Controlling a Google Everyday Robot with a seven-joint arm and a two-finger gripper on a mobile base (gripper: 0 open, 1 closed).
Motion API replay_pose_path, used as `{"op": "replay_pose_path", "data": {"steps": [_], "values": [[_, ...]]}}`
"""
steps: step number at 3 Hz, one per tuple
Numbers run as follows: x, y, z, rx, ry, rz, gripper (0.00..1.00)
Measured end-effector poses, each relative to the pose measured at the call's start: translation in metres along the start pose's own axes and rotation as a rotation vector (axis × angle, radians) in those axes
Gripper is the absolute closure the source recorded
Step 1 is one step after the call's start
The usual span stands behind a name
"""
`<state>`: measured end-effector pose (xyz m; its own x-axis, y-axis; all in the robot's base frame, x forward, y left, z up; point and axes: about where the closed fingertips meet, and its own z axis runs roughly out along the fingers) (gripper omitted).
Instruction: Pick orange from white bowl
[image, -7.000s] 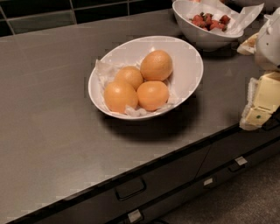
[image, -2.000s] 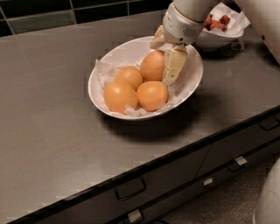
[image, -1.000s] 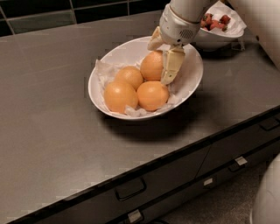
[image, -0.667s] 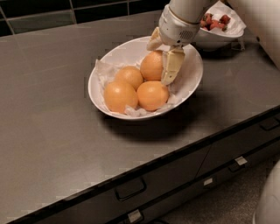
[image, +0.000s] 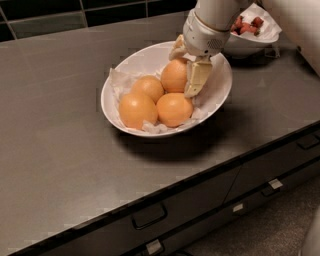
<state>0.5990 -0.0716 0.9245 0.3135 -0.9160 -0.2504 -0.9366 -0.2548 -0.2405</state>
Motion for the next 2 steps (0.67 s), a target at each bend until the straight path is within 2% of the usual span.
{"op": "replay_pose_path", "data": {"steps": [1, 2], "values": [[0.0033, 0.0025, 0.0028, 0.009, 0.003, -0.022, 0.39], [0.0034, 0.0025, 0.0029, 0.011, 0.004, -0.025, 0.39]]}}
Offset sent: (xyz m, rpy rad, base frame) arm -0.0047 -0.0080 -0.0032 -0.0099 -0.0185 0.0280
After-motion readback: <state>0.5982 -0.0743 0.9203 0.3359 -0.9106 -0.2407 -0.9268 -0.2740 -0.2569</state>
